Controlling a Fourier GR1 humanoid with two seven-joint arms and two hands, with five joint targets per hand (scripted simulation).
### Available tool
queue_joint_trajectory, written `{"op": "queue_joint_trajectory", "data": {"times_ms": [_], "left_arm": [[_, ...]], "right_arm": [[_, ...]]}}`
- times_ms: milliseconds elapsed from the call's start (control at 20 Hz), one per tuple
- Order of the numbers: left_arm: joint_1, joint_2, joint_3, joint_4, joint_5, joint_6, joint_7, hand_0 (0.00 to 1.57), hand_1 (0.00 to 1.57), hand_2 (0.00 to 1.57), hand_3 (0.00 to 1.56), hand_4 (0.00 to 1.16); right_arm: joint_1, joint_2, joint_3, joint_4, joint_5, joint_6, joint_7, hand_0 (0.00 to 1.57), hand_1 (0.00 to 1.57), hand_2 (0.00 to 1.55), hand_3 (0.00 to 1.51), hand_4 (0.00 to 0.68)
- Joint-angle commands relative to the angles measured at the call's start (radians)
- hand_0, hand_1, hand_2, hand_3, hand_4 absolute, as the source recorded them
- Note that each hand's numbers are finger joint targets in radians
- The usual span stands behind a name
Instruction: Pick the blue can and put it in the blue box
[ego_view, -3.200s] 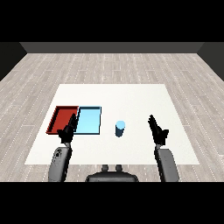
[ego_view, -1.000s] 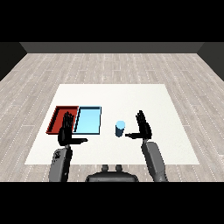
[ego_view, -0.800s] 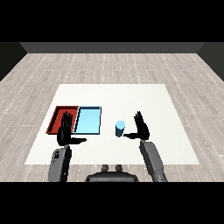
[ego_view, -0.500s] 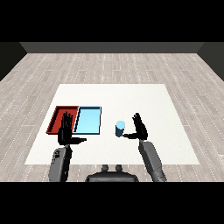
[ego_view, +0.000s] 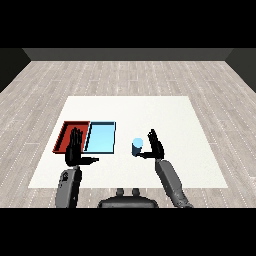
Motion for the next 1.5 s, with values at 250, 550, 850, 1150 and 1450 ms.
{"op": "queue_joint_trajectory", "data": {"times_ms": [250, 550, 850, 1150, 1450], "left_arm": [[0.02, 0.025, 0.029, 0.022, 0.021, -0.038, -0.042, 0.0, 0.0, 0.0, 0.0, 0.0], [0.003, 0.001, -0.001, 0.0, -0.013, 0.014, -0.005, 0.0, 0.0, 0.0, 0.0, 0.0], [0.021, -0.029, -0.039, -0.089, -0.026, 0.05, 0.042, 0.0, 0.0, 0.0, 0.0, 0.0], [0.042, 0.017, 0.008, 0.014, 0.001, -0.028, -0.046, 0.0, 0.0, 0.0, 0.0, 0.0], [0.03, -0.029, -0.034, 0.007, -0.044, 0.024, -0.06, 0.0, 0.0, 0.0, 0.0, 0.0]], "right_arm": [[-0.051, 0.0, 0.104, 0.099, -0.093, -0.061, -0.062, 0.0, 0.0, 0.0, 0.0, 0.0], [-0.138, 0.0, 0.072, 0.201, -0.097, -0.04, -0.099, 0.0, 0.0, 0.0, 0.0, 0.0], [-0.072, -0.013, 0.058, 0.121, -0.078, 0.018, -0.048, 0.0, 0.0, 0.0, 0.0, 0.0], [-0.19, 0.0, 0.148, 0.232, -0.155, -0.086, -0.079, 0.0, 0.0, 0.0, 0.0, 0.0], [-0.258, 0.0, 0.226, 0.295, -0.245, -0.13, -0.122, 0.0, 0.0, 0.0, 0.0, 0.0]]}}
